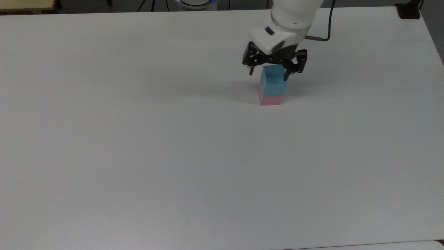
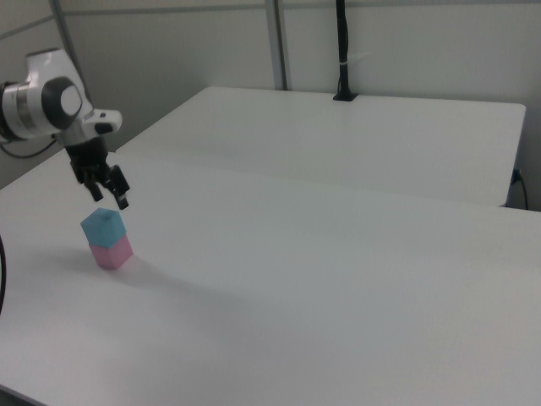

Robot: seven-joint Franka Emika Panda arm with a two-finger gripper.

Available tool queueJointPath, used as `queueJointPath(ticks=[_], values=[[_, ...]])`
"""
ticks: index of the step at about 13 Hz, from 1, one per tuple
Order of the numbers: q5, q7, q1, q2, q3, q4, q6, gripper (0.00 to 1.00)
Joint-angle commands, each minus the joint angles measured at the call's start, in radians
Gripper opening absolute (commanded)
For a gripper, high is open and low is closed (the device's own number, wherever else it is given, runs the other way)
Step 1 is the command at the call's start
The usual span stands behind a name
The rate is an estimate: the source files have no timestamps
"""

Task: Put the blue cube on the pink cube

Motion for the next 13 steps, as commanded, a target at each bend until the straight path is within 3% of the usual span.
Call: queueJointPath(ticks=[1, 4, 7, 9, 10, 13], values=[[-0.004, 0.003, -0.091, -0.104, -0.015, 0.057, -0.168, 1.00], [-0.001, -0.081, -0.193, -0.196, -0.041, 0.055, -0.261, 1.00], [0.011, -0.187, -0.176, -0.251, -0.165, 0.055, -0.297, 1.00], [0.106, -0.364, -0.174, -0.296, -0.278, 0.052, -0.298, 1.00], [0.120, -0.443, -0.174, -0.305, -0.317, 0.051, -0.297, 1.00], [0.123, -0.660, -0.176, -0.305, -0.371, 0.052, -0.297, 1.00]])
